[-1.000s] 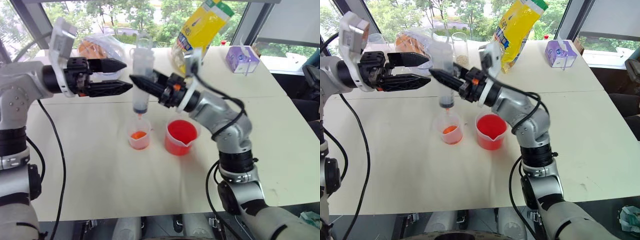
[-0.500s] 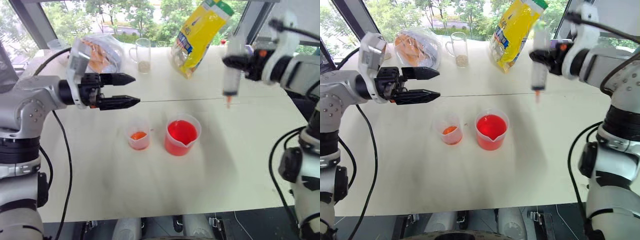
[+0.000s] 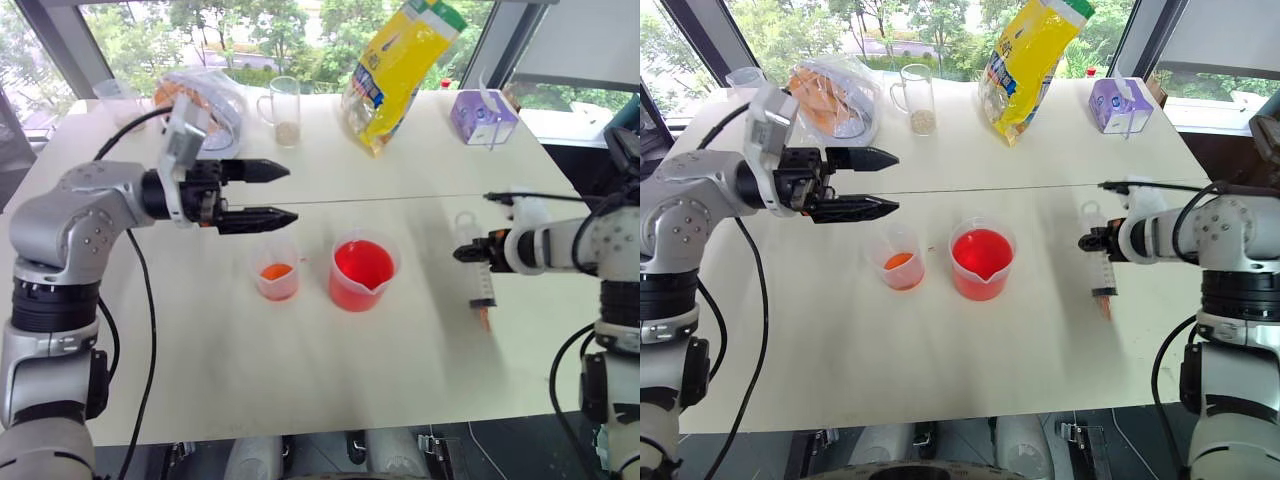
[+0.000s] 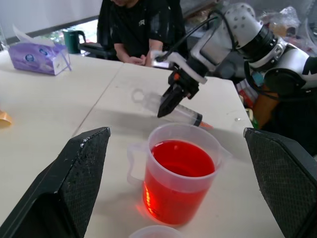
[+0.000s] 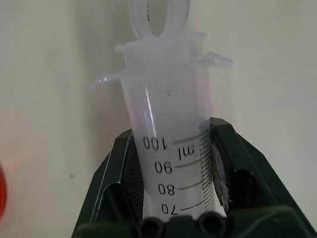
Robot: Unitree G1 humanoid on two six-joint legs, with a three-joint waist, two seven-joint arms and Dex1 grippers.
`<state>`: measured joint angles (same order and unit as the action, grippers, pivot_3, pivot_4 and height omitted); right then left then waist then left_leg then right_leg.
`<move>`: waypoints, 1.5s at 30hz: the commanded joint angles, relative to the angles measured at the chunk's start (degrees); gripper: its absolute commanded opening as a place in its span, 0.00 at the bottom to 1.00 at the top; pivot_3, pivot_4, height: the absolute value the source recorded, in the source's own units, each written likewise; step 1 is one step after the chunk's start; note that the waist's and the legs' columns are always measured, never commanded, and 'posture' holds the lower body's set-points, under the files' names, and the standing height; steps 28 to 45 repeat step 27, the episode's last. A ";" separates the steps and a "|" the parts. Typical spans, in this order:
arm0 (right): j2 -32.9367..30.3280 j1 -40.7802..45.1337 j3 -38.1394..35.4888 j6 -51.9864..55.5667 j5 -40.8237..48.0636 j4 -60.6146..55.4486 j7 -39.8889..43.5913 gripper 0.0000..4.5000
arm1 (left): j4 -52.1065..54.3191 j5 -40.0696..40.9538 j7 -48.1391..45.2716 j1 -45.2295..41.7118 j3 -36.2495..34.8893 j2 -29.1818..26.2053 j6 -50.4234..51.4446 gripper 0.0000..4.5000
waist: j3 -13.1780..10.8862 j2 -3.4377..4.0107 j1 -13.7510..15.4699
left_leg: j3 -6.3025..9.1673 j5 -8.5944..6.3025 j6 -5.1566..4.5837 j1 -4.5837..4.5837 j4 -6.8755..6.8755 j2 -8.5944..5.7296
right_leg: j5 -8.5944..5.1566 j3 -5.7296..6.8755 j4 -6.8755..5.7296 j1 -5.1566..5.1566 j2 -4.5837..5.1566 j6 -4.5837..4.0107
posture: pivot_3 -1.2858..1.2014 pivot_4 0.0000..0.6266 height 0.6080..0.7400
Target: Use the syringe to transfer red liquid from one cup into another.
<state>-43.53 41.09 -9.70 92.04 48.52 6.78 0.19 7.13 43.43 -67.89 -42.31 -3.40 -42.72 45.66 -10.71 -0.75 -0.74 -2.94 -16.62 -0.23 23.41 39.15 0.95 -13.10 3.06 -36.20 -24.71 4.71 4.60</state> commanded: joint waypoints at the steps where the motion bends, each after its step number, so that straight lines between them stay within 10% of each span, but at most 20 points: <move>1: 2.11 -0.17 0.03 0.46 1.56 0.45 -1.15 0.32 | 2.79 1.37 0.68 0.20 -1.36 -0.59 0.43 0.99 | 0.03 -0.05 0.04 | 0.04 0.00 0.00 0.00 0.00 0.01 | 0.00 0.02 0.00 0.01 -0.02 0.00 | 0.52 0.24 1.00; 3: 2.92 -0.21 0.09 0.46 1.40 0.43 -1.65 0.32 | 3.63 1.74 1.10 0.63 -1.38 -0.73 0.98 0.99 | 0.04 -0.07 -0.10 | 0.05 0.00 0.00 -0.03 0.00 0.00 | 0.00 0.02 0.00 0.03 -0.03 0.00 | 0.52 0.24 1.00; 10: 0.27 0.80 -0.71 0.46 2.90 -2.95 0.43 0.99 | 6.21 2.39 1.52 2.31 -1.04 -2.44 3.25 1.00 | 0.03 -0.05 0.01 | 0.03 0.00 0.00 -0.02 0.01 0.00 | 0.00 0.00 0.01 0.03 -0.02 0.00 | 0.52 0.24 1.00; 27: -32.40 -18.18 -8.53 -22.22 4.05 -40.19 45.93 0.99 | 5.76 1.14 -3.80 5.14 -0.57 -9.08 1.65 1.00 | -0.01 -0.03 0.27 | 0.05 -0.03 -0.04 0.01 0.01 0.01 | -0.02 0.02 0.10 0.03 -0.01 0.03 | 0.52 0.24 1.00; 45: -32.40 -18.18 -8.53 -22.22 4.05 -40.19 45.93 0.99 | 5.76 1.14 -3.80 5.14 -0.57 -9.08 1.65 1.00 | -0.01 -0.03 0.27 | 0.05 -0.03 -0.04 0.01 0.01 0.01 | -0.02 0.02 0.10 0.03 -0.01 0.03 | 0.52 0.24 1.00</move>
